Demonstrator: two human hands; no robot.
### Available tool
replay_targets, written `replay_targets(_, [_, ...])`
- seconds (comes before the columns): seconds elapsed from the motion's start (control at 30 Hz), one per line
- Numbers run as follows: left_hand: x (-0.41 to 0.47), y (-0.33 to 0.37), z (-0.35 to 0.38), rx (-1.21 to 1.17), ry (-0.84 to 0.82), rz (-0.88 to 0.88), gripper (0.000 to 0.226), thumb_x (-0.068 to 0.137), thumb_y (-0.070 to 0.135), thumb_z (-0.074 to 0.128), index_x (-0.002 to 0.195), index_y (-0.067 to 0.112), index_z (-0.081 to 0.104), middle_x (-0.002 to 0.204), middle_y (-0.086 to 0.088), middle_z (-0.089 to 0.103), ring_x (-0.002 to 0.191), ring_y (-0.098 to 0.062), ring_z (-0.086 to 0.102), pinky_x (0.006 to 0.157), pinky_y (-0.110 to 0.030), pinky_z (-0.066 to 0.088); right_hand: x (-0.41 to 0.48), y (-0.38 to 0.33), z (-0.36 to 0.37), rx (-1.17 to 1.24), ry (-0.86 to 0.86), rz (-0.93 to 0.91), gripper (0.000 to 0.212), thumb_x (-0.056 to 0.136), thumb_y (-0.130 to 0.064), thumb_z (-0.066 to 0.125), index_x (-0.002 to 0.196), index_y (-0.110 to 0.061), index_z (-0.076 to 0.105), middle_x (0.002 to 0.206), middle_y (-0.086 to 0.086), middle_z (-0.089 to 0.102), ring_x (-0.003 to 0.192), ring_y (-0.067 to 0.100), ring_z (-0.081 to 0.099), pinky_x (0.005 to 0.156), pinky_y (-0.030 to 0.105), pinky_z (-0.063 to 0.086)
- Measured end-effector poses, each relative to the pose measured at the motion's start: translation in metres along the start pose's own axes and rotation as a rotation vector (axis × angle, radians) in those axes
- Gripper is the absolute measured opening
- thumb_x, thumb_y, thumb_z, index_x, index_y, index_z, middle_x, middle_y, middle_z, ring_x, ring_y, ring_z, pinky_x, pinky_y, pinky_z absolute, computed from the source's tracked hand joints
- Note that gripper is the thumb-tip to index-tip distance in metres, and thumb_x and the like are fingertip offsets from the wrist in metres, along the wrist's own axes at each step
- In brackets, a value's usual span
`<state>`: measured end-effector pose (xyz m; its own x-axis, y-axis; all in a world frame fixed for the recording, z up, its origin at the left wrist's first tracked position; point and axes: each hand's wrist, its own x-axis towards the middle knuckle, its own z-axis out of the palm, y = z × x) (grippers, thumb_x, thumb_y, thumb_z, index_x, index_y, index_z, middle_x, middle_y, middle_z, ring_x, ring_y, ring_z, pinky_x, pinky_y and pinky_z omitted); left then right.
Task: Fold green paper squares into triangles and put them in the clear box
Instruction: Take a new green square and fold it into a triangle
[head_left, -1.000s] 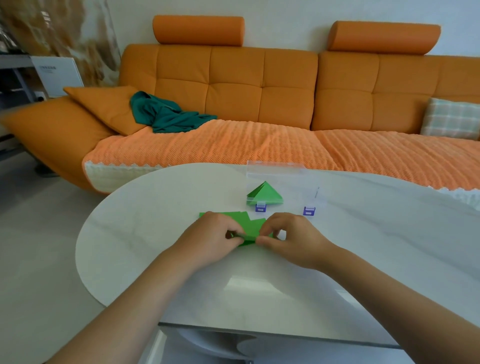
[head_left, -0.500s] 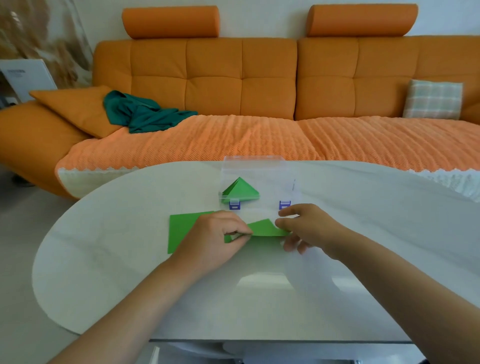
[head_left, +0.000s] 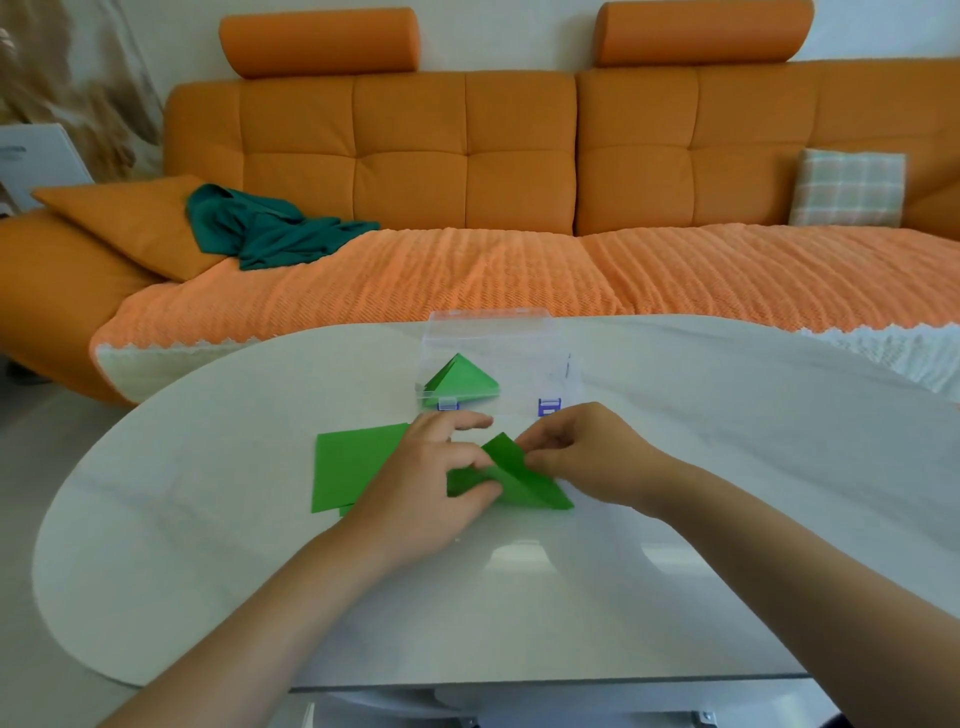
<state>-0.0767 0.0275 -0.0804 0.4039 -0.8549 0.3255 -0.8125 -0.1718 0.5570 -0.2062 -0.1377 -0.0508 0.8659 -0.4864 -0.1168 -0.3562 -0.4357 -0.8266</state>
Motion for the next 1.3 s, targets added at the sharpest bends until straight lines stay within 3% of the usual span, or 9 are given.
replay_targets(0.1, [0.004, 0.005, -0.001, -0.138, -0.018, -0.104, 0.016, 0.085, 0.026, 0.073, 0.072, 0.034, 0.067, 0.122, 0.027, 0.061, 0.117, 0.008, 0.05, 0.098, -0.011, 0.033, -0.001, -0.001, 0.003, -0.008, 0.042, -0.05, 0.018, 0.089, -0.017, 0.067, 0.085, -0.032, 0.077, 0.081, -0.012, 0.075, 0.077, 0.002, 0.067, 0.071, 0.018, 0.054])
replay_targets(0.23, [0.009, 0.009, -0.001, -0.361, 0.03, -0.247, 0.007, 0.087, 0.019, 0.071, 0.083, 0.024, 0.074, 0.086, 0.011, 0.074, 0.083, -0.011, 0.07, 0.08, -0.034, 0.055, -0.003, -0.004, 0.005, 0.058, 0.05, -0.053, 0.02, 0.091, -0.018, 0.062, 0.084, -0.027, 0.078, 0.08, -0.009, 0.075, 0.072, 0.004, 0.064, 0.072, 0.025, 0.054])
replay_targets(0.37, [0.013, 0.009, 0.001, -0.444, 0.095, -0.288, 0.009, 0.085, 0.014, 0.074, 0.088, 0.022, 0.073, 0.085, 0.0, 0.074, 0.079, -0.019, 0.068, 0.076, -0.035, 0.053, -0.005, -0.007, 0.004, 0.139, 0.054, -0.021, 0.022, 0.091, -0.035, 0.066, 0.074, -0.024, 0.077, 0.066, -0.011, 0.067, 0.061, 0.003, 0.055, 0.059, 0.016, 0.043])
replay_targets(0.5, [0.014, 0.009, 0.006, -0.506, 0.13, -0.289, 0.032, 0.082, 0.007, 0.075, 0.1, 0.031, 0.065, 0.08, 0.004, 0.071, 0.07, -0.009, 0.063, 0.074, -0.027, 0.051, -0.004, -0.005, 0.006, 0.129, 0.068, -0.027, 0.003, 0.084, -0.021, 0.076, 0.082, -0.022, 0.078, 0.078, -0.003, 0.076, 0.069, 0.004, 0.065, 0.072, 0.024, 0.054])
replay_targets(0.6, [0.014, 0.009, 0.007, -0.504, 0.126, -0.299, 0.035, 0.086, 0.011, 0.073, 0.109, 0.035, 0.063, 0.083, 0.009, 0.073, 0.072, -0.006, 0.063, 0.075, -0.022, 0.05, -0.002, -0.004, 0.006, 0.151, 0.079, -0.018, 0.008, 0.084, -0.015, 0.076, 0.081, -0.023, 0.076, 0.079, -0.001, 0.076, 0.069, 0.006, 0.066, 0.075, 0.026, 0.055])
replay_targets(0.77, [0.014, 0.008, 0.007, -0.451, 0.184, -0.336, 0.024, 0.086, 0.017, 0.074, 0.093, 0.04, 0.07, 0.087, 0.012, 0.076, 0.081, 0.001, 0.069, 0.078, -0.017, 0.051, 0.0, -0.004, 0.008, 0.169, 0.093, -0.008, 0.008, 0.086, -0.015, 0.074, 0.084, -0.022, 0.077, 0.082, 0.0, 0.077, 0.071, 0.006, 0.067, 0.072, 0.021, 0.055])
replay_targets(0.87, [0.013, 0.009, 0.008, -0.449, 0.209, -0.34, 0.018, 0.086, 0.019, 0.075, 0.097, 0.033, 0.075, 0.088, 0.013, 0.076, 0.083, 0.001, 0.07, 0.082, -0.019, 0.053, 0.0, -0.004, 0.01, 0.157, 0.112, -0.008, 0.006, 0.087, -0.021, 0.073, 0.085, -0.022, 0.078, 0.081, -0.001, 0.076, 0.065, 0.001, 0.063, 0.063, 0.014, 0.051])
replay_targets(1.13, [0.01, 0.012, 0.011, -0.333, 0.254, -0.266, 0.024, 0.09, 0.018, 0.071, 0.112, 0.027, 0.074, 0.1, 0.023, 0.071, 0.091, 0.018, 0.061, 0.08, -0.001, 0.042, 0.0, -0.003, 0.013, 0.136, 0.144, -0.014, 0.008, 0.087, -0.021, 0.072, 0.084, -0.025, 0.078, 0.078, -0.004, 0.075, 0.066, 0.002, 0.063, 0.063, 0.018, 0.052])
replay_targets(1.3, [0.01, 0.013, 0.013, -0.311, 0.254, -0.264, 0.026, 0.091, 0.019, 0.069, 0.116, 0.026, 0.072, 0.092, 0.03, 0.067, 0.09, 0.006, 0.065, 0.077, -0.004, 0.045, 0.0, -0.002, 0.015, 0.156, 0.177, -0.059, 0.012, 0.088, -0.019, 0.072, 0.089, -0.028, 0.079, 0.079, -0.009, 0.076, 0.072, 0.004, 0.068, 0.069, 0.018, 0.054])
